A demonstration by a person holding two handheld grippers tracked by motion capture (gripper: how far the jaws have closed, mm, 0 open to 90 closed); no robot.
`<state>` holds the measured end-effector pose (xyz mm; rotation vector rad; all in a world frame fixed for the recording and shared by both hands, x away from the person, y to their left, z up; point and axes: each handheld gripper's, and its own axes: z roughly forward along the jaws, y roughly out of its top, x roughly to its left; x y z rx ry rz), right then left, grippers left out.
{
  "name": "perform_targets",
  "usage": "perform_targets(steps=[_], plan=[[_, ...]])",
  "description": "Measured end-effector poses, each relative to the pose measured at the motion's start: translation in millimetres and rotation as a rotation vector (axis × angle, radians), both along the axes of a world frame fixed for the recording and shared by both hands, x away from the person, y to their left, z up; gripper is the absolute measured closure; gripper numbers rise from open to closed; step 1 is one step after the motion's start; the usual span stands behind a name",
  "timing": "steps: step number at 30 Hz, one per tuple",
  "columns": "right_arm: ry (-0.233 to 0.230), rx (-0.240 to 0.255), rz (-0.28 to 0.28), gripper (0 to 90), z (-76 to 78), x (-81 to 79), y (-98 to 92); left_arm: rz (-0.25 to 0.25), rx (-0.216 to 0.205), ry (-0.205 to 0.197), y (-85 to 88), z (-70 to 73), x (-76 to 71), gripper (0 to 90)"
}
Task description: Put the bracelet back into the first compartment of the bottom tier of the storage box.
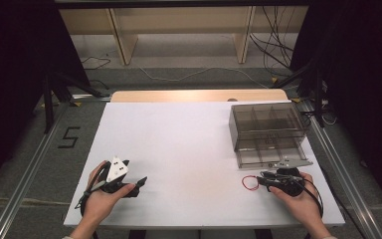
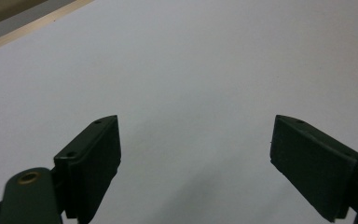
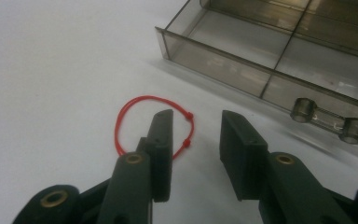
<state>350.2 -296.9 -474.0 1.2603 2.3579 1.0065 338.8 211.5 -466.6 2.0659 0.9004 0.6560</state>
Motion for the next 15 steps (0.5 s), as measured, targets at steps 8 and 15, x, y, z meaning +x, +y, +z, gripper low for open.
perform_targets(steps=[8,15], plan=[[0.031,-0.026,0.009,69.4,-4.2,7.6,9.1,0.002,0.001,-0.004,0.7,0.2,0.3,16.1],[0.041,-0.052,0.007,74.6,-6.5,8.6,10.8,-0.002,0.008,-0.004,0.9,0.5,0.2,16.1]])
